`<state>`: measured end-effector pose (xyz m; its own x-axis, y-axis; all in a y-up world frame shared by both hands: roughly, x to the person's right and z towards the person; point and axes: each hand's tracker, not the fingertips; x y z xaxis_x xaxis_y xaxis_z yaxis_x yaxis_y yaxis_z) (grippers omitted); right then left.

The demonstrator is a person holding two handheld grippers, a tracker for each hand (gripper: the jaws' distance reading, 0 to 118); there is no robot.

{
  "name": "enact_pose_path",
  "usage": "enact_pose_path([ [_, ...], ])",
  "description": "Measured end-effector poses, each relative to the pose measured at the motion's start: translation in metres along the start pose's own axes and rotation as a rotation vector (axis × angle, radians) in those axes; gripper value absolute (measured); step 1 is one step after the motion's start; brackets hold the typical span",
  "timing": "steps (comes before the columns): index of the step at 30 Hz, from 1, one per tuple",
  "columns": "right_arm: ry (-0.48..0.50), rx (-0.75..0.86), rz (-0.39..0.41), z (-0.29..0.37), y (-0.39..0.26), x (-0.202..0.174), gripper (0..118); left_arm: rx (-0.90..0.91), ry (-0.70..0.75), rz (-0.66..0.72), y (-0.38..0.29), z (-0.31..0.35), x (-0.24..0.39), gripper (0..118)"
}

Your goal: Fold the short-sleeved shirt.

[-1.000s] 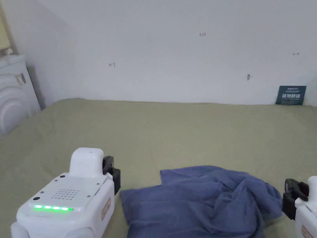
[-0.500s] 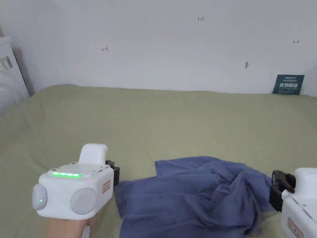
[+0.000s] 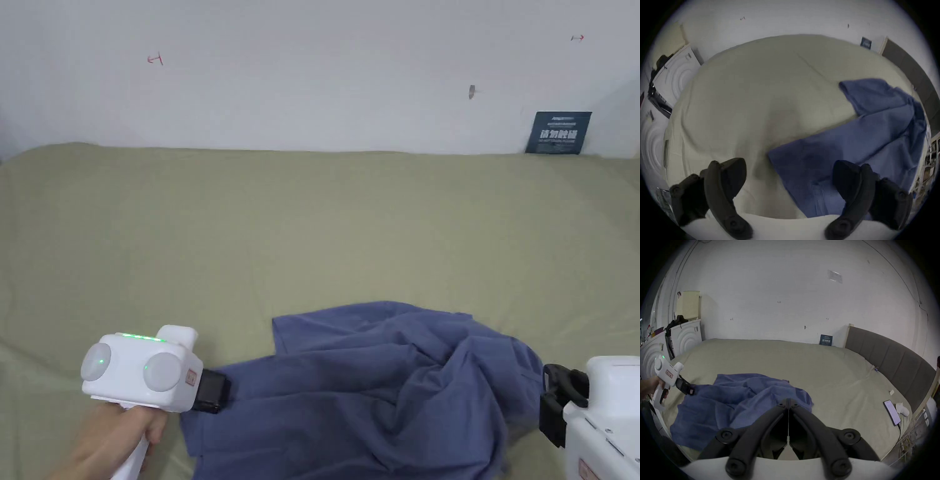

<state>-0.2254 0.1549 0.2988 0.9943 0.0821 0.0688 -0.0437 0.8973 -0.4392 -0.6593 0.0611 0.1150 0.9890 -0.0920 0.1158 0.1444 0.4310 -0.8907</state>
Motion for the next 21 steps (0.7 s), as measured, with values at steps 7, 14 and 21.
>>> enact_pose_path([
  [7,-0.029,-0.076,-0.006,-0.025,-0.005,0.03,2,0.103,-0.055,-0.013,-0.009,0.034,0.018,0],
  [14,-0.064,-0.179,-0.044,-0.086,0.017,0.076,2,0.073,-0.075,0.007,-0.005,0.046,0.016,0],
  [21,0.08,-0.474,-0.205,-0.163,0.016,0.103,2,0.06,-0.099,0.024,-0.005,0.037,0.012,0],
])
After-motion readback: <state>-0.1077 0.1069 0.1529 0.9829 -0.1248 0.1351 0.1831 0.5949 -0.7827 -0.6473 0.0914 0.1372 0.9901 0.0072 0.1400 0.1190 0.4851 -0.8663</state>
